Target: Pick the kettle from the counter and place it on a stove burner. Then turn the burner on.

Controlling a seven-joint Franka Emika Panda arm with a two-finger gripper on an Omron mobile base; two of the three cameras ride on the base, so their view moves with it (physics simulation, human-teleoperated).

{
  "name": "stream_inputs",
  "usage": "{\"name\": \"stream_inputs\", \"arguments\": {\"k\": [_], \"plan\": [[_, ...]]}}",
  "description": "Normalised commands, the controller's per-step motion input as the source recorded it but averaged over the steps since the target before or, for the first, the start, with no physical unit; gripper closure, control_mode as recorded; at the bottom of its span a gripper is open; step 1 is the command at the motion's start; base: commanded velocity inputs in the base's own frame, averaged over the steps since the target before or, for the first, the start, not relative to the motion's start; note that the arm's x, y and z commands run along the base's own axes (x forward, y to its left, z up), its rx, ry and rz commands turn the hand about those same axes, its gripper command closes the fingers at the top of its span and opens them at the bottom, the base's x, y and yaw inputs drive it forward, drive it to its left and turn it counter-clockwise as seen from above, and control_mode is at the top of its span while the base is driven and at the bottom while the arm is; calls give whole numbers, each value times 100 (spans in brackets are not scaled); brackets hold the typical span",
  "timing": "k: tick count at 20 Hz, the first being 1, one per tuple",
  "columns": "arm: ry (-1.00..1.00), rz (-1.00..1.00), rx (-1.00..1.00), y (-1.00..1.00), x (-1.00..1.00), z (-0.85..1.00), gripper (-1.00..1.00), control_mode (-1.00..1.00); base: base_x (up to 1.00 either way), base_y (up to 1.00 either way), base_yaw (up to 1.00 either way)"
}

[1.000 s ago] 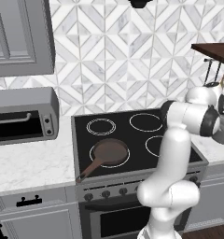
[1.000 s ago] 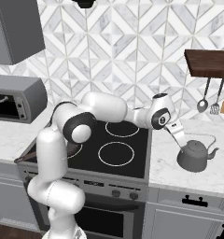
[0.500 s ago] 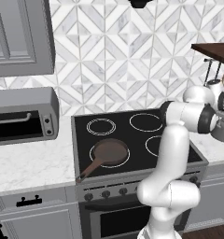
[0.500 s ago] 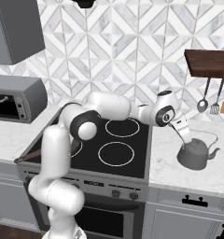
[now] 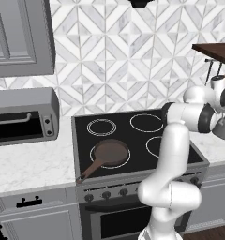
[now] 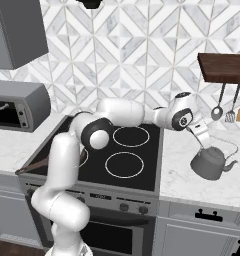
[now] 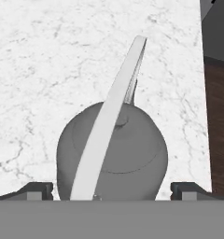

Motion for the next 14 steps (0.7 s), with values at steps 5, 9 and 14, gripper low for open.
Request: {"name": "stream_inputs", "arguments": {"k": [5, 9, 14], "plan": [[-11, 0, -5, 0, -8, -13, -100, -100, 0, 0, 0], [-10, 0, -7, 0, -23, -37, -100, -100, 0, 0, 0], [-8, 0, -5, 2, -4, -18, -100, -100, 0, 0, 0]]}}
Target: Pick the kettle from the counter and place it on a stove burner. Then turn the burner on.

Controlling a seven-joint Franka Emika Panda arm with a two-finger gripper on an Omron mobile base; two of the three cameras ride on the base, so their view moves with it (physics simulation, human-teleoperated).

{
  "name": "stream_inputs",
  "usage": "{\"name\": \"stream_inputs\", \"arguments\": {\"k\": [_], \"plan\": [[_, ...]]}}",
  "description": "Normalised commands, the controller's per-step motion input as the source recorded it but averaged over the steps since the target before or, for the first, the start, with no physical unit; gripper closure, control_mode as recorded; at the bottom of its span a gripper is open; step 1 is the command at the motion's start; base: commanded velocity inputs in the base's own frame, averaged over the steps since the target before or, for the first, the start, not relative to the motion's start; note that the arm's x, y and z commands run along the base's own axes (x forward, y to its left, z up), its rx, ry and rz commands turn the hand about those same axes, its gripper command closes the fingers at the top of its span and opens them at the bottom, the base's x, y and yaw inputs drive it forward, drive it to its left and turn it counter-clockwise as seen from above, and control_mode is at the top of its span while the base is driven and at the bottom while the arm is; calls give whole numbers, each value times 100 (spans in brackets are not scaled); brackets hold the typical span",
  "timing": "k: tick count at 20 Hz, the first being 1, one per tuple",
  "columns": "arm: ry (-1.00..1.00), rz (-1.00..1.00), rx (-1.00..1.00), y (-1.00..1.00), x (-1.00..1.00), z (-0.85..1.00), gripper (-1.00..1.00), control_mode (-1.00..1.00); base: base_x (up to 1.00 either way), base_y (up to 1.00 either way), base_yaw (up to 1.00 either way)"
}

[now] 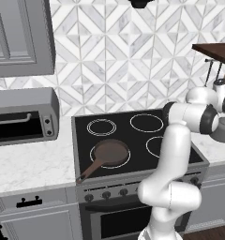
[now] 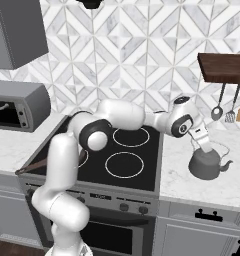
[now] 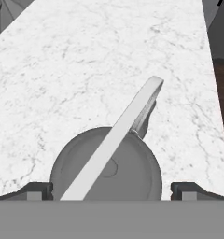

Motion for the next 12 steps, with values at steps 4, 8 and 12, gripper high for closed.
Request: {"name": "stream_inputs", "arguments": {"k": [4, 8, 12], "plan": [[-2, 0, -1, 4, 0, 0, -100, -100, 0, 0, 0], [1, 0, 0, 1, 4, 0, 100, -100, 0, 0, 0], [0, 0, 0, 0, 3, 0, 100, -100, 0, 0, 0]]}}
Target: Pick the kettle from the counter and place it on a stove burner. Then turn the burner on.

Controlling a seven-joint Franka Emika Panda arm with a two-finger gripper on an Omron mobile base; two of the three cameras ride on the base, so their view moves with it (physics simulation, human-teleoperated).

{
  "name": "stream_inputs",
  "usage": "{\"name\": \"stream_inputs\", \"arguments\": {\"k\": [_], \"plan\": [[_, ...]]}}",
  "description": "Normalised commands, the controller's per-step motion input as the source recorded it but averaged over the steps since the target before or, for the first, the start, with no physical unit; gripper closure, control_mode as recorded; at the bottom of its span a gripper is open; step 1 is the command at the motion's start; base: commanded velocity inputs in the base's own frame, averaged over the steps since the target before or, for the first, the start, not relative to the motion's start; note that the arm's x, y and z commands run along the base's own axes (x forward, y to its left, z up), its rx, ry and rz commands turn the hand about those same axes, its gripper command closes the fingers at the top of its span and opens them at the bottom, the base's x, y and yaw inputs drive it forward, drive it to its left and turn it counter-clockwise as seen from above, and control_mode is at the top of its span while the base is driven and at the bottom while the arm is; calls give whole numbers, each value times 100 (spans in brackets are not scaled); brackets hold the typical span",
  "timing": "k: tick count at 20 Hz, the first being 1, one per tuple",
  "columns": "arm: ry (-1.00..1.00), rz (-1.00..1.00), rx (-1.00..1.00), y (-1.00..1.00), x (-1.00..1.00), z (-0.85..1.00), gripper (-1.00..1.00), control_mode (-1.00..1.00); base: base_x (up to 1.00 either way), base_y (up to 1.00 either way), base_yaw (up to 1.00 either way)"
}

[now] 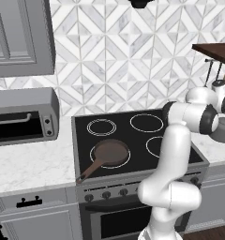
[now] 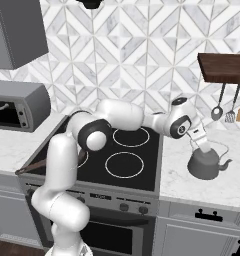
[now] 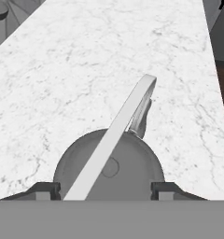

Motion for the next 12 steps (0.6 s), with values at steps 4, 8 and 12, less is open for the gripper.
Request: {"name": "stream_inputs", "arguments": {"k": [4, 8, 12], "plan": [[0, 0, 0, 0, 0, 0, 100, -100, 0, 0, 0], [0, 1, 0, 5, 0, 3, 100, -100, 0, 0, 0], [0, 4, 0, 12, 0, 19, 100, -100, 0, 0, 0]]}}
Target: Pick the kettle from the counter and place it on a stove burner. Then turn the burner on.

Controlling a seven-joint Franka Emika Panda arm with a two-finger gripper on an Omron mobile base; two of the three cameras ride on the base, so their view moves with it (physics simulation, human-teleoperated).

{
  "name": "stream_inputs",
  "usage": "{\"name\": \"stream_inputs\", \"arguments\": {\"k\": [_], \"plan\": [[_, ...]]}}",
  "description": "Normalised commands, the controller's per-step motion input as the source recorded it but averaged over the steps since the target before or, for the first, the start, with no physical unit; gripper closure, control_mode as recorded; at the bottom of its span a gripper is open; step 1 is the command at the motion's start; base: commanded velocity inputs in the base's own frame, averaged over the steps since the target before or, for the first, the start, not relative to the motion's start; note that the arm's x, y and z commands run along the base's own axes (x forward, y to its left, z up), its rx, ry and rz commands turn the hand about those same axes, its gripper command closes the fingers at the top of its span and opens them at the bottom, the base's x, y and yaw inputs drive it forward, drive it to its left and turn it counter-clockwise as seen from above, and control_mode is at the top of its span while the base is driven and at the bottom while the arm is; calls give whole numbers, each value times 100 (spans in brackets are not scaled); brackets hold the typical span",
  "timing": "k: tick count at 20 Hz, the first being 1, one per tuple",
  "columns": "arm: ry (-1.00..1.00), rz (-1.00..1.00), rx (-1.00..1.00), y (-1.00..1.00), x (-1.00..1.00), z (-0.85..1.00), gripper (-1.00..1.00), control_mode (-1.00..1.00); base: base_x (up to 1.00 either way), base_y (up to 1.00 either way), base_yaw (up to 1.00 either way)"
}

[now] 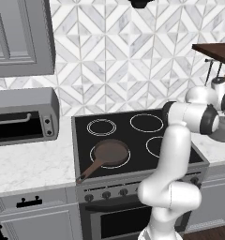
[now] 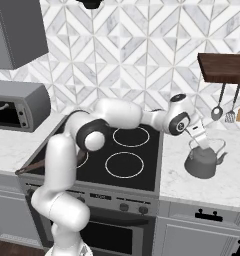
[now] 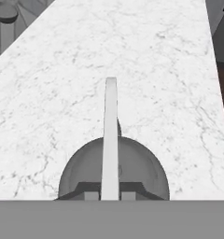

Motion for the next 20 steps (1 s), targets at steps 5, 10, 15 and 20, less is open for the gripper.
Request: {"name": "stream_inputs", "arguments": {"k": [5, 10, 15, 20], "plan": [[-1, 7, -2, 18, -3, 35, 100, -100, 0, 0, 0], [-3, 6, -7, 38, -15, 39, 100, -100, 0, 0, 0], [-4, 2, -10, 64, -19, 19, 100, -100, 0, 0, 0], [-7, 0, -10, 71, -11, 19, 100, -100, 0, 0, 0]]}}
